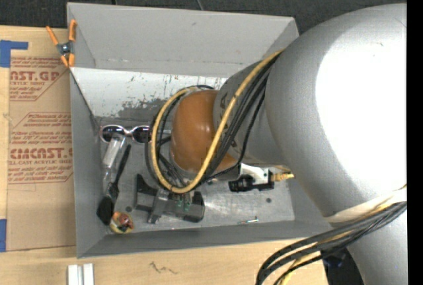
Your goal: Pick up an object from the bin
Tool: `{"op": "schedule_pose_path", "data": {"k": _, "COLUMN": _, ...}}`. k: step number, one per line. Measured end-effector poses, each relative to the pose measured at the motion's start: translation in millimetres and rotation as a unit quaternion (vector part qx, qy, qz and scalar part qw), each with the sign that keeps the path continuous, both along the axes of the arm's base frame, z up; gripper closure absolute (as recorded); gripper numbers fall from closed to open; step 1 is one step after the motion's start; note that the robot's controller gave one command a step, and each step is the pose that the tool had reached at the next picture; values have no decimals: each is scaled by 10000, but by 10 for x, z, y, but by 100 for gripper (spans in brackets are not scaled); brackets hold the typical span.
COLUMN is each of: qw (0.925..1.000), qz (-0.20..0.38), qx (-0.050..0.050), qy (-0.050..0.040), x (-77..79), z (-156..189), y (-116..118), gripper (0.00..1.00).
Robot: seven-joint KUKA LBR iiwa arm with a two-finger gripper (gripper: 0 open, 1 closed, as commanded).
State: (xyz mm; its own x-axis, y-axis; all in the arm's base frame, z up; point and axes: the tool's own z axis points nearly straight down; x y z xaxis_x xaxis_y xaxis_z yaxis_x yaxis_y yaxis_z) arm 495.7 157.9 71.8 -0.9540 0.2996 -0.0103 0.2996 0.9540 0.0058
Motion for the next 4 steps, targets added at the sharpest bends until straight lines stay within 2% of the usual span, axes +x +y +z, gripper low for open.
{"op": "schedule_pose_path", "data": {"k": 2, "qw": 10000, "qz": -3, "qx": 0, "qy": 4, "x": 3, "z": 2, "y": -1, "gripper": 100}}
{"op": "schedule_pose_path", "data": {"k": 4, "qw": 9999, "qz": -1, "qx": -24, "qy": 98, "x": -38, "z": 76, "y": -10, "gripper": 100}}
